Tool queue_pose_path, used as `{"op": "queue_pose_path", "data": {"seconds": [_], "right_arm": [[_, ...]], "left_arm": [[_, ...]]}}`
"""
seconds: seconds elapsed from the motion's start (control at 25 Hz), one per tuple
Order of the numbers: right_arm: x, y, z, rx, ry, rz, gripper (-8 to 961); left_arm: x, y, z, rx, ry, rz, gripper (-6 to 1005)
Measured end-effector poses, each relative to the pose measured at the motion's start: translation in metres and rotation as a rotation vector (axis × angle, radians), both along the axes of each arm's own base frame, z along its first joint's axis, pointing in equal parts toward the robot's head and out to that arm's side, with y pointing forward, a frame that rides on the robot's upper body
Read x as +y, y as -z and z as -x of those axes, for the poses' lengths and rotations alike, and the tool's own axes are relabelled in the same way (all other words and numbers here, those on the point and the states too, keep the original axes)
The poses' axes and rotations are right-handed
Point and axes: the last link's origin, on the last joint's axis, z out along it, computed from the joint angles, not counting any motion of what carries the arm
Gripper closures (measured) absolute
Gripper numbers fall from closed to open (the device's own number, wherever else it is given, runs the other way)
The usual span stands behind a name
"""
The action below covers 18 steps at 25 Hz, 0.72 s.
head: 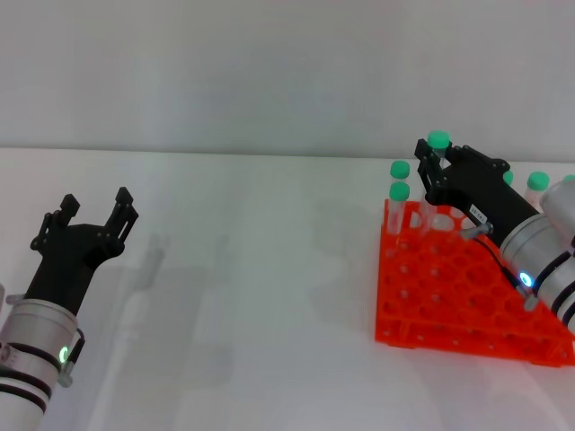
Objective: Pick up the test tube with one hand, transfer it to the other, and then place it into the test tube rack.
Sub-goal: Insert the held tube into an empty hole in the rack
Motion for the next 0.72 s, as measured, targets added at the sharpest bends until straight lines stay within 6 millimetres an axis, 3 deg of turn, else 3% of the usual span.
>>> {"op": "queue_pose_path", "data": {"seconds": [0.72], "right_arm": [[-0.0011, 0.0059, -0.0089, -0.040, 0.039, 0.032, 741]], "left_arm": [[-0.0010, 0.0005, 0.0008, -0.001, -0.004, 0.000, 194]]}}
